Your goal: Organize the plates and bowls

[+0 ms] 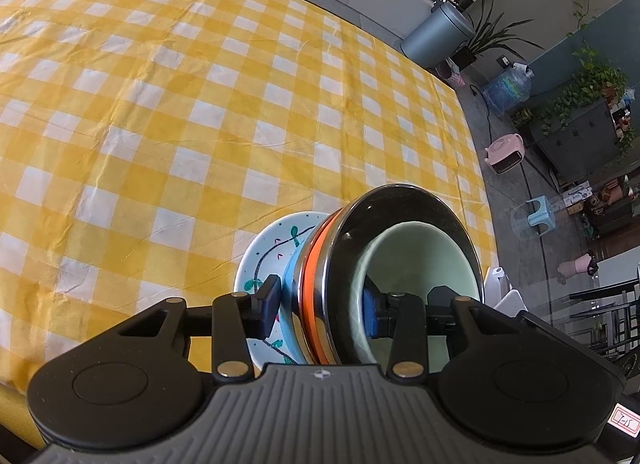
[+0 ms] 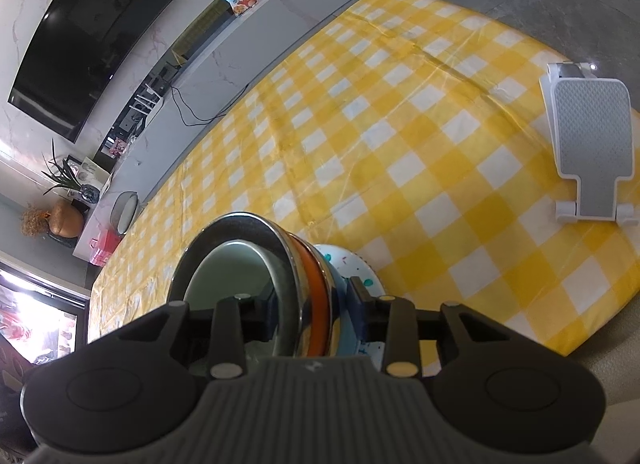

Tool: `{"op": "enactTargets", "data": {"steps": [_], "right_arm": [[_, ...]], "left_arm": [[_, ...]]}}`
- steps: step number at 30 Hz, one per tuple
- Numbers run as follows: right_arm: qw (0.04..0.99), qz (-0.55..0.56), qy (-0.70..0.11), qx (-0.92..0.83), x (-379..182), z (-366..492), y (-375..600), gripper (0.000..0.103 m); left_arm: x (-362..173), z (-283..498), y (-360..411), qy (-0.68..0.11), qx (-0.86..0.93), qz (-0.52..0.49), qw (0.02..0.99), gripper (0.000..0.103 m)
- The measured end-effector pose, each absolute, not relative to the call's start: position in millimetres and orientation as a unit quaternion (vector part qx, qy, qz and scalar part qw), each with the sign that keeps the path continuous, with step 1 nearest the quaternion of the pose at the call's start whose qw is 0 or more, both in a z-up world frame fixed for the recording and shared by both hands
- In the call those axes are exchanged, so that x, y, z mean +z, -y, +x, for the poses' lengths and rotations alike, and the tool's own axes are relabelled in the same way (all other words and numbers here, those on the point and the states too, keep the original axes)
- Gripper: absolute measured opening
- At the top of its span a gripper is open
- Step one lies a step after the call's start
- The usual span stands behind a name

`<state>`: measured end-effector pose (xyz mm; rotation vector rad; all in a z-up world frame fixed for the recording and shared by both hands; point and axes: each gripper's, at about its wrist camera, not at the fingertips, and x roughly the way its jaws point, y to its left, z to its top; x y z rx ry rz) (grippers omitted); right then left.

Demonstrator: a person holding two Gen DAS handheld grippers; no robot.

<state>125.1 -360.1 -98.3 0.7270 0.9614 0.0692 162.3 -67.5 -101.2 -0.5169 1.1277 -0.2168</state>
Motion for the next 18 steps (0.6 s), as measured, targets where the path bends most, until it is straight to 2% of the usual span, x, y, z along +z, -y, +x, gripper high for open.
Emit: {"op": "enactTargets", "data": {"steps": [3,5,7,8,14,18], "right_arm": [[0.820,0.353,-0.449,0.039,-98.6,124.4,363.0,0.043],[0.819,0.356,-0.448,0.040,-97.3,122.7,361.9,0.045],[0.821,0.354,-0.447,0.043,-94.8,120.7,360.6,0.055],[0.823,0.350,-0.445,0.041,-92.6,119.2,358.9,0.060],[0.858,0.294,-0.421,0.025,-62.1,106.9,350.1,0.060],[0.887,0.246,-0.390,0.037,-29.8,88.8,339.9,0.068]], "left_arm": [[-100.3,162.4,68.0,-0.527,-0.105,-0.238,0.809,0.046],[-97.7,160.9,68.5,-0.522,-0.105,-0.235,0.813,0.056],[-92.8,157.8,68.4,-0.515,-0.102,-0.231,0.819,0.061],[-88.9,155.6,68.4,-0.511,-0.101,-0.226,0.823,0.061],[-47.2,133.3,63.8,-0.452,-0.102,-0.174,0.869,0.061],[-13.6,106.8,62.4,-0.392,-0.110,-0.116,0.906,0.061]]}}
